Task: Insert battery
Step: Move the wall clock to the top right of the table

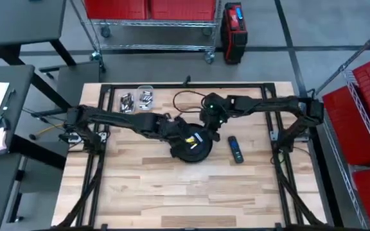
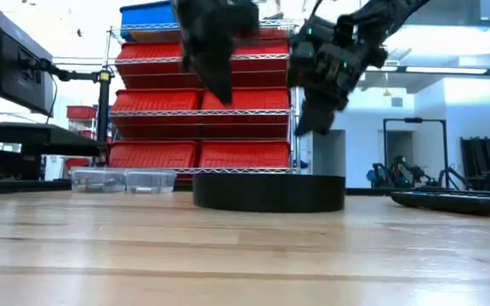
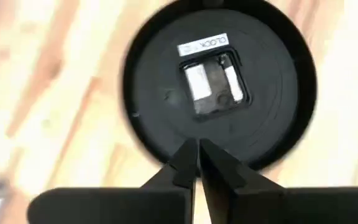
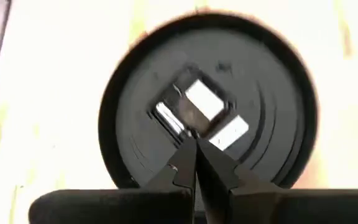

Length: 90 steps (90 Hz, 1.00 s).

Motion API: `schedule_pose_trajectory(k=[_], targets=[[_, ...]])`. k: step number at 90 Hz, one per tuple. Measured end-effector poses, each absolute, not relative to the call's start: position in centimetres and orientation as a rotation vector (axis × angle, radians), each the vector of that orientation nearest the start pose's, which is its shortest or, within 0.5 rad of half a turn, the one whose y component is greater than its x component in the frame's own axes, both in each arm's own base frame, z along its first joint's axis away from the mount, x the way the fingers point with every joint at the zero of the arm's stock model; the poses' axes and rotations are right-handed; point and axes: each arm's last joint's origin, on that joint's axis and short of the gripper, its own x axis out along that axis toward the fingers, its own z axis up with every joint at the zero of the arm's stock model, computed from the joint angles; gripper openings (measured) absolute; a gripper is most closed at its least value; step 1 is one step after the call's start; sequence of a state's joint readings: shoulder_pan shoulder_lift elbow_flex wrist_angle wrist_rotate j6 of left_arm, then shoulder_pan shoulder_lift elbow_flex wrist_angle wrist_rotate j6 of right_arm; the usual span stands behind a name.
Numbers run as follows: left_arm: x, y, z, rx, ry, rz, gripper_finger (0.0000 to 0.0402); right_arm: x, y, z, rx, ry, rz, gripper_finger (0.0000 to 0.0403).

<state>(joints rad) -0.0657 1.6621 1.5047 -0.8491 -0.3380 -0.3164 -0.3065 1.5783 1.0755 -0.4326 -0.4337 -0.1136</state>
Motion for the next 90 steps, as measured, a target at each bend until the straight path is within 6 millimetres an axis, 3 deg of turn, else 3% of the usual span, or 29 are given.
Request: schedule_pose_trajectory(k=[11,23,49,66,90], targets=[[32.0,-1.1,33.1,-0.031,0.924,0.418,0.0000,30.6,-7.7,23.4,0.063,0.853,0.284,0.0016],[28.8,-0.9,36.2,-0.018,0.865,0.414,0.0000,30.7,-5.8,23.3,-0.029,0.867,0.387,0.0067],[24.0,-2.5,38.9,-0.017,0.797,0.337,0.0000,31.0,0.0,22.1,-0.371,0.913,0.515,0.0176],[23.1,-3.9,39.0,0.019,0.824,0.278,0.0000,31.2,2.2,21.2,-0.423,0.898,0.381,0.0176],[22.8,-5.2,38.6,0.051,0.859,0.229,0.0000,30.3,3.5,19.5,-0.344,0.943,0.372,0.0151]])
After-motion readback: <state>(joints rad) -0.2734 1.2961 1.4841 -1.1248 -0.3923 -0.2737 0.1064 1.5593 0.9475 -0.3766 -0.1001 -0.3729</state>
